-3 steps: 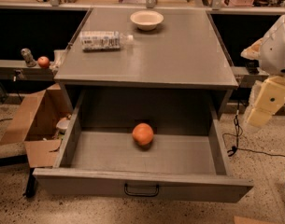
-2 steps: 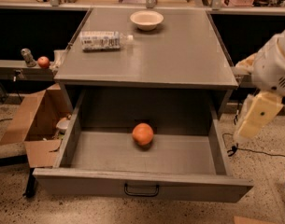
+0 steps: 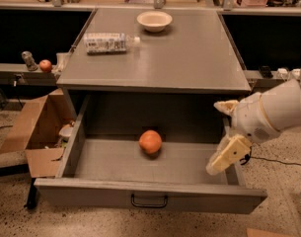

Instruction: Pick orange from top drawer and place on counter

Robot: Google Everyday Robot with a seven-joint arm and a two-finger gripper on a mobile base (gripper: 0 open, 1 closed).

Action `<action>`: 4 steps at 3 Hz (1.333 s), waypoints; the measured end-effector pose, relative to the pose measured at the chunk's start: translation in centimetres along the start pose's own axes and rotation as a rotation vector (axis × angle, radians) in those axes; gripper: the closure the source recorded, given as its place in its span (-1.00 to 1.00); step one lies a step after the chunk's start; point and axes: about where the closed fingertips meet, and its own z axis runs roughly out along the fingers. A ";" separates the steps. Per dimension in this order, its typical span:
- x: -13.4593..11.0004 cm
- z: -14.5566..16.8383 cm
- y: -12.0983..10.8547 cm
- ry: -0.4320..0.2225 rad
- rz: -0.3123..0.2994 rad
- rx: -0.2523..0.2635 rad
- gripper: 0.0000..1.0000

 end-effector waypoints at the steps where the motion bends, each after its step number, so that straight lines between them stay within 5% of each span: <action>1: 0.1 0.0 -0.2 0.013 -0.024 0.021 -1.00; 2: 0.1 0.0 -0.2 0.013 -0.024 0.021 -1.00; 4: 5.7 9.1 -1.6 0.003 0.035 0.004 -1.00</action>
Offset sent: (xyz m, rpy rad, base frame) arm 0.0012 -0.0036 -0.0049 -0.0218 -0.0319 0.0066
